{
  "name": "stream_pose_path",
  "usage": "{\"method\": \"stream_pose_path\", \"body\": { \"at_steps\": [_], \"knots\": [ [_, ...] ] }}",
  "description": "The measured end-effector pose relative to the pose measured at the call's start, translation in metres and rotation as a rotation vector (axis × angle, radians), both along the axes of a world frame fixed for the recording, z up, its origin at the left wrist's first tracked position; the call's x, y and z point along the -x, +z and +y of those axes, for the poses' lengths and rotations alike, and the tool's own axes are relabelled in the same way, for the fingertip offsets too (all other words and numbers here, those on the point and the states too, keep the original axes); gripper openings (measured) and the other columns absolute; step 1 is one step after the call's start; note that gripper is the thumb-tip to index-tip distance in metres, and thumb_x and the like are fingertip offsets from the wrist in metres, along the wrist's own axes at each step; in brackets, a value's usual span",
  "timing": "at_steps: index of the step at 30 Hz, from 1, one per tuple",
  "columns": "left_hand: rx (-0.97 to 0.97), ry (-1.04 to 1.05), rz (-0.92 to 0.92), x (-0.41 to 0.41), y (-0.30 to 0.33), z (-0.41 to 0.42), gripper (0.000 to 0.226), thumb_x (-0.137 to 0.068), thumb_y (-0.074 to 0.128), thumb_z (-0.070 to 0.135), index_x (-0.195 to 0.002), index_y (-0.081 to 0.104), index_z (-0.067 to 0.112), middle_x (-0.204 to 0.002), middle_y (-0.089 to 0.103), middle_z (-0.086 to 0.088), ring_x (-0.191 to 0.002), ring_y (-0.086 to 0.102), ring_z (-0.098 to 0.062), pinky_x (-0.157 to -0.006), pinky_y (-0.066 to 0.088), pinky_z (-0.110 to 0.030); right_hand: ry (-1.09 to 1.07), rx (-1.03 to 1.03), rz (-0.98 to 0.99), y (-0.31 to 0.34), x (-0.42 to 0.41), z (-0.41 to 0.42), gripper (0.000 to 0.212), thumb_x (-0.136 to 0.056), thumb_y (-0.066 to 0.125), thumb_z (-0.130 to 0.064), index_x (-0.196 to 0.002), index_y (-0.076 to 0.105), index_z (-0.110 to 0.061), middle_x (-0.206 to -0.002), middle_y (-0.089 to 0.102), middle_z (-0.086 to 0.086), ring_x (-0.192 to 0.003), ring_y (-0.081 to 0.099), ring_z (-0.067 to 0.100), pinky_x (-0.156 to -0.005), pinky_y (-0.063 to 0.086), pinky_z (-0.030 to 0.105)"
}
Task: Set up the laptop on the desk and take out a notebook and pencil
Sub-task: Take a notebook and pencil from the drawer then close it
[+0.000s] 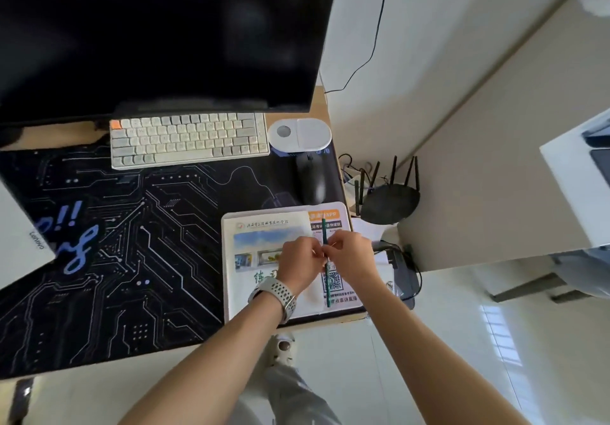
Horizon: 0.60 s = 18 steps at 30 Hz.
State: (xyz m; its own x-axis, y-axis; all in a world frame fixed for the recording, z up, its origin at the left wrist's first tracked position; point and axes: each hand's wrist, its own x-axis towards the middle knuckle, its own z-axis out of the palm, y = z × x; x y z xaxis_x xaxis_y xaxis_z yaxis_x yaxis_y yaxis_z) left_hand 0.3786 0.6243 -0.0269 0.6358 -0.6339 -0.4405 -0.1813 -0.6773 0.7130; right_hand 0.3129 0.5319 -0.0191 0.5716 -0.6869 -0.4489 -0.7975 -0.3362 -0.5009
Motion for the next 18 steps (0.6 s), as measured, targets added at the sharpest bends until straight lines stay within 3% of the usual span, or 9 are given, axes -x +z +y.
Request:
{"method": "stream_pose_path", "body": {
  "at_steps": [3,6,14,18],
  "knots": [
    [-0.033,-0.082,-0.108,0.001,-0.004,-0.006,0.018,-0.084,0.059,0.013,-0.07,0.069,0.009,-0.067,0.071,-0.007,-0.07,0.067,-0.021,-0.068,0.054,-0.034,0.014,0.048,0.072,-0.008,-0.003,-0.003,0.01,-0.083,0.065,-0.026,-0.082,0.066,-0.016,-0.076,0.062,0.001,-0.074,0.057,0.021,-0.064,0.044,0.028],
    [-0.036,-0.121,-0.111,0.002,-0.006,-0.01,0.02,-0.084,0.058,0.014,-0.068,0.067,0.009,-0.063,0.069,-0.007,-0.068,0.067,-0.023,-0.068,0.055,-0.039,0.057,0.086,0.133,-0.01,-0.005,-0.006,0.011,-0.084,0.063,-0.024,-0.08,0.062,-0.014,-0.075,0.061,0.003,-0.075,0.059,0.026,-0.066,0.049,0.033],
    [0.015,-0.102,-0.072,-0.008,-0.002,-0.005,0.012,-0.083,0.062,0.014,-0.077,0.071,0.01,-0.068,0.071,-0.007,-0.071,0.069,-0.021,-0.07,0.056,-0.035,0.157,0.165,0.209,-0.006,-0.009,-0.005,0.028,-0.088,0.06,-0.039,-0.09,0.057,-0.012,-0.086,0.065,0.008,-0.079,0.059,0.028,-0.063,0.04,0.032],
    [0.07,-0.011,-0.076,-0.021,0.012,0.006,0.008,-0.084,0.065,0.021,-0.082,0.069,0.014,-0.068,0.071,-0.004,-0.067,0.069,-0.017,-0.069,0.055,-0.03,0.161,0.221,0.129,0.017,-0.02,-0.004,0.028,-0.086,0.063,-0.039,-0.093,0.058,-0.013,-0.089,0.064,0.005,-0.085,0.06,0.026,-0.065,0.039,0.03]
  ]
}}
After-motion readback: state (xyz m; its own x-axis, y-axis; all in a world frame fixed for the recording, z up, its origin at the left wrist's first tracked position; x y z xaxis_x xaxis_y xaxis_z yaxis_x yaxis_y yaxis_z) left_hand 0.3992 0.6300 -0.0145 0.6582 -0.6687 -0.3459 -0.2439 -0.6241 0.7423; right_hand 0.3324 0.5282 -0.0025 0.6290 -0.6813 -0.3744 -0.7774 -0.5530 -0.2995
